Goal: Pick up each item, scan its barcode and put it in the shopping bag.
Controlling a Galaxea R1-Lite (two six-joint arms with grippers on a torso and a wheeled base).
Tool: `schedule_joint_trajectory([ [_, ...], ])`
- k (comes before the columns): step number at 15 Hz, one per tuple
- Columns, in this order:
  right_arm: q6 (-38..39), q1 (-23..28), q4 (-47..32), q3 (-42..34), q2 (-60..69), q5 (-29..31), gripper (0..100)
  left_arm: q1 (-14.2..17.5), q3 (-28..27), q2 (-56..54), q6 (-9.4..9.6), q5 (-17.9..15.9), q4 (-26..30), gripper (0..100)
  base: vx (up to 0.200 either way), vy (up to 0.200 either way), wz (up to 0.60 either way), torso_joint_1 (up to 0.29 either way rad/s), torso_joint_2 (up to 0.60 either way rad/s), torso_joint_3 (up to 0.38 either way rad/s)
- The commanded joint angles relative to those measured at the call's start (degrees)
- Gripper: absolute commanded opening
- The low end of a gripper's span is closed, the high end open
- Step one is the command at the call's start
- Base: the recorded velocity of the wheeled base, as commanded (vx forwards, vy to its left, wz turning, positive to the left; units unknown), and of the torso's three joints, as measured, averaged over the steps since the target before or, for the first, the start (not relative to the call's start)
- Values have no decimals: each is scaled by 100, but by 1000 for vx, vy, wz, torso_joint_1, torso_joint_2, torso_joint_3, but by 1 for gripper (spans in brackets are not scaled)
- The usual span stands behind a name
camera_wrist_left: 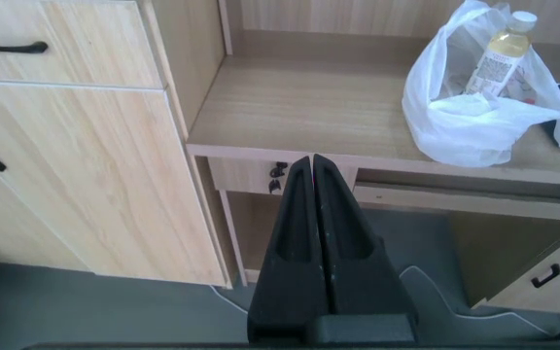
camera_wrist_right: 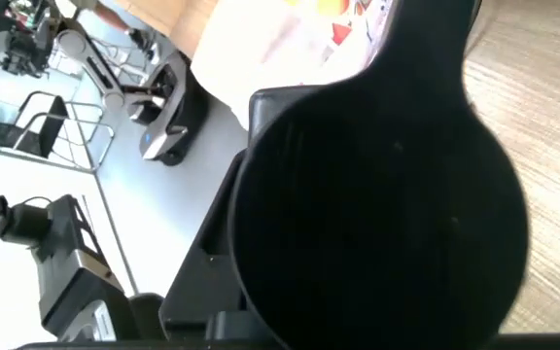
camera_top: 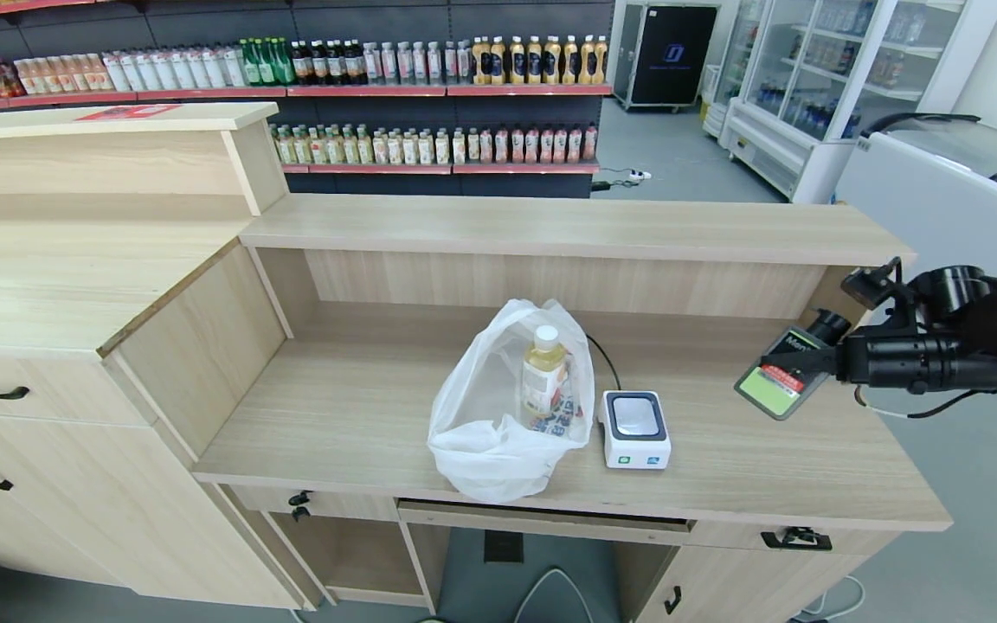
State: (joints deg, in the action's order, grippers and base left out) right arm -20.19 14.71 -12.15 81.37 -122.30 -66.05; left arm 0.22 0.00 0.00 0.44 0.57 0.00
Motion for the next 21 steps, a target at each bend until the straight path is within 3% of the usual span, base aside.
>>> schedule_joint_trajectory([
  [1, -12, -162, 64, 116, -356, 31, 0, 4, 0, 0, 0, 4, 0, 0, 0, 0, 0, 0, 0, 0],
  [13, -451, -742, 495, 705, -972, 690, 0, 4, 0, 0, 0, 4, 0, 0, 0, 0, 0, 0, 0, 0],
  [16, -460, -759, 486, 749, -1024, 989, 0, 4, 0, 0, 0, 4, 0, 0, 0, 0, 0, 0, 0, 0],
  [21, -442, -759, 442, 696, -1051, 980, 0, 4, 0, 0, 0, 4, 0, 0, 0, 0, 0, 0, 0, 0],
])
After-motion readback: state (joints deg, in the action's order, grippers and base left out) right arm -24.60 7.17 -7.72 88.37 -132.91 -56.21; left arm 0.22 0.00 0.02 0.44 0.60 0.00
